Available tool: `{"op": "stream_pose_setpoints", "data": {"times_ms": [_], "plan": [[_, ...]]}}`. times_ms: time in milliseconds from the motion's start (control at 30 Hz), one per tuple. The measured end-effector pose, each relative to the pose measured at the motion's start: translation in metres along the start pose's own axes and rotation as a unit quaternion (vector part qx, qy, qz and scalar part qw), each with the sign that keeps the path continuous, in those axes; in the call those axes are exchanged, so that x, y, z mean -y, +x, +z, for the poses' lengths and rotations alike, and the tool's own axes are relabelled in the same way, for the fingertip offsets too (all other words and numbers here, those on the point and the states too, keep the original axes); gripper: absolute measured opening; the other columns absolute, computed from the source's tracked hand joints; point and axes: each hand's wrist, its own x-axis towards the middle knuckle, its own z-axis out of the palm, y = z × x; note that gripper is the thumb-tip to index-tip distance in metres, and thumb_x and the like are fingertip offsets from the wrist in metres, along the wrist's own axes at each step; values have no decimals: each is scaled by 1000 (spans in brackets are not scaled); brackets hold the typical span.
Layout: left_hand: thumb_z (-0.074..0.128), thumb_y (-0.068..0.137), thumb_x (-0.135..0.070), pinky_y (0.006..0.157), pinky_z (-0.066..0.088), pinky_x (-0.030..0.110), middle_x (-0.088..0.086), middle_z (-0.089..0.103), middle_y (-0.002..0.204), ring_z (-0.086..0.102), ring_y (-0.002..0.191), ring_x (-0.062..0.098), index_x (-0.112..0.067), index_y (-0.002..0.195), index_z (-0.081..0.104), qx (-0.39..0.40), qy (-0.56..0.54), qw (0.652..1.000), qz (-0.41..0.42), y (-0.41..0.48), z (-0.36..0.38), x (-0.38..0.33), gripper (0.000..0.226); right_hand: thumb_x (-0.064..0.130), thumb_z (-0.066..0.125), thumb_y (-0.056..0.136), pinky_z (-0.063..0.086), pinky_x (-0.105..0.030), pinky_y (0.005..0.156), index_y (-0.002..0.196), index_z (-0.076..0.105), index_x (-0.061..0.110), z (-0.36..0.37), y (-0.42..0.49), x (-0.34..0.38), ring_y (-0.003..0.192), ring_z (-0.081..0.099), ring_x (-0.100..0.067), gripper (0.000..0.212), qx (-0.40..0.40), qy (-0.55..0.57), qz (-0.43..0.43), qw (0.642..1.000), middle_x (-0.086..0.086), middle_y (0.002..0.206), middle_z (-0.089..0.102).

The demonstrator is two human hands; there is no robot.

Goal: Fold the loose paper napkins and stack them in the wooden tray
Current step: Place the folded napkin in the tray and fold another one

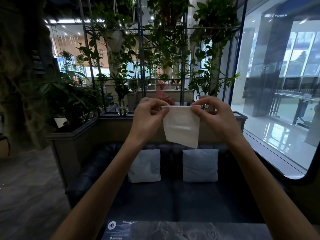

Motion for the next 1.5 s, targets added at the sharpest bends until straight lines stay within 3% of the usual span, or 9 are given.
{"op": "stream_pose_setpoints", "data": {"times_ms": [100, 233, 367, 567, 767, 1067, 1233, 1333, 1500], "plan": [[64, 93, -21, 77, 55, 21, 3, 66, 107, 64, 99, 15, -17, 102, 70, 34, -121, 990, -66, -2, -2, -7, 11, 22, 68, 91, 55, -27, 81, 100, 67, 19, -3, 1, 0, 94, 66, -5, 9, 5, 47, 32, 998, 6, 100, 70], [61, 94, -20, 83, 60, 40, 5, 70, 112, 70, 101, 27, -23, 132, 47, 142, -281, 940, -131, -19, 7, -6, 40, 23, 65, 94, 52, -16, 61, 107, 63, 15, 2, -3, -1, 77, 66, 0, 16, -27, 71, 45, 996, 1, 92, 71], [73, 84, -8, 84, 60, 42, 17, 65, 117, 70, 105, 27, -40, 141, 36, 193, -285, 932, -113, -36, 17, 10, 75, 23, 64, 95, 49, -14, 57, 112, 61, 21, 1, -8, -6, 69, 63, 0, 18, -51, 72, 68, 994, -4, 90, 70], [66, 92, -12, 90, 59, 39, 13, 60, 121, 64, 111, 25, -20, 124, 60, 156, -213, 962, -75, -31, 14, 7, 34, 49, 52, 94, 54, -24, 82, 120, 62, 45, -10, -13, 2, 91, 60, 8, 28, 67, 78, 103, 989, 38, 99, 57], [66, 92, -14, 91, 58, 38, 0, 61, 123, 62, 110, 17, -22, 128, 60, 123, -171, 974, -80, -25, 9, 2, 37, 8, 79, 77, 58, -21, 73, 134, 50, 36, -15, -20, 1, 97, 67, 2, 70, 208, 103, 93, 968, 7, 117, 62], [60, 96, -15, 76, 54, 16, -4, 62, 114, 60, 97, 7, -19, 127, 61, 123, -60, 989, -54, -20, 6, 0, 32, 18, 70, 89, 52, -11, 71, 109, 69, 23, -2, -22, -3, 90, 66, -1, 20, 82, 23, 66, 994, 9, 106, 68], [50, 100, -31, 85, 53, 38, 14, 59, 110, 60, 98, 27, -14, 105, 66, 135, -39, 985, -104, -19, 8, 5, 24, 37, 65, 92, 41, -13, 64, 99, 68, 31, -3, -24, 1, 88, 56, -1, 10, 62, -25, 85, 994, 7, 102, 59], [47, 102, -28, 77, 45, 31, 13, 56, 102, 55, 87, 22, -9, 95, 61, 148, -85, 974, -146, -22, 8, 4, 25, 37, 63, 93, 42, -15, 64, 97, 70, 27, -3, -24, 2, 80, 58, 1, 13, 67, -2, 113, 991, 9, 96, 63], [66, 92, -20, 81, 58, 28, 5, 70, 110, 70, 98, 17, -14, 115, 61, 183, -190, 944, -197, -31, 10, 4, 24, 35, 62, 94, 45, -8, 58, 98, 69, 27, 0, -24, -3, 69, 61, 6, 12, 50, 36, 133, 989, 9, 87, 69]]}}
